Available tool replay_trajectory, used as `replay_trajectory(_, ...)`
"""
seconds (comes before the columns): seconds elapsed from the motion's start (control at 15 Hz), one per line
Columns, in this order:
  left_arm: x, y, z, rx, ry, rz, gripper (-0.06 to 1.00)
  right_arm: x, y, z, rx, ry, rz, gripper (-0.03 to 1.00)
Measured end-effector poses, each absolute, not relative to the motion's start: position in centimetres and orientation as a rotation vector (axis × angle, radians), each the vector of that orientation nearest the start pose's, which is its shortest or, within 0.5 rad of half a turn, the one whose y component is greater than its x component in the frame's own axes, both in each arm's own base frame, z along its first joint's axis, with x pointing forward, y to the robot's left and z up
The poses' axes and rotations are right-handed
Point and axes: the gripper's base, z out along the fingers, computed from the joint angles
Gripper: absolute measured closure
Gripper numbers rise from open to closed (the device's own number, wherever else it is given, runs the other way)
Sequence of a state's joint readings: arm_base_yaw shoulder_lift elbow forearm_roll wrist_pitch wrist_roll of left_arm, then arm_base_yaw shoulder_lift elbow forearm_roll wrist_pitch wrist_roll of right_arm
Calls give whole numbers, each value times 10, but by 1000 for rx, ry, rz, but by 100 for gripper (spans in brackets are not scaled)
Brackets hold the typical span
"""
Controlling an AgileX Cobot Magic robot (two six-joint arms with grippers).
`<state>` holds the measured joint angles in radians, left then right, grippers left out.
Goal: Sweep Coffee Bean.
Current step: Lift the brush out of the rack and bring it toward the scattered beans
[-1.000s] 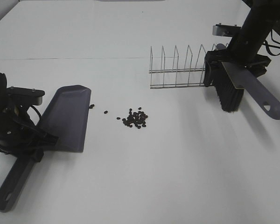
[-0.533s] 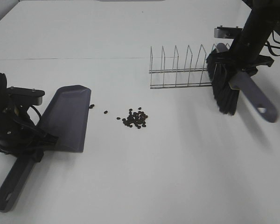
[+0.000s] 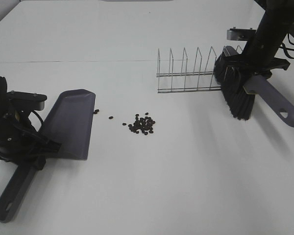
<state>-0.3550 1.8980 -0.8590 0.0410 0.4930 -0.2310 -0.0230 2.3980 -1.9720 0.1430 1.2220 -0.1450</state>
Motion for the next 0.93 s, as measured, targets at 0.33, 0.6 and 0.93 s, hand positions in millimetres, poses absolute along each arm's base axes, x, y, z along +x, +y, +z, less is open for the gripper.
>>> replay_trajectory(0.33,283,-103,96,240,3011,-21,62,478,1,141,-41,3102,187,69)
replay_trajectory(0.6,283,-103,96,237,3018,-19,62,445,1,180,22,3097,179,69)
replay_trajectory(0.93,283,-103,96,234,3018,-19,62,376,17,207,22,3100,52,69)
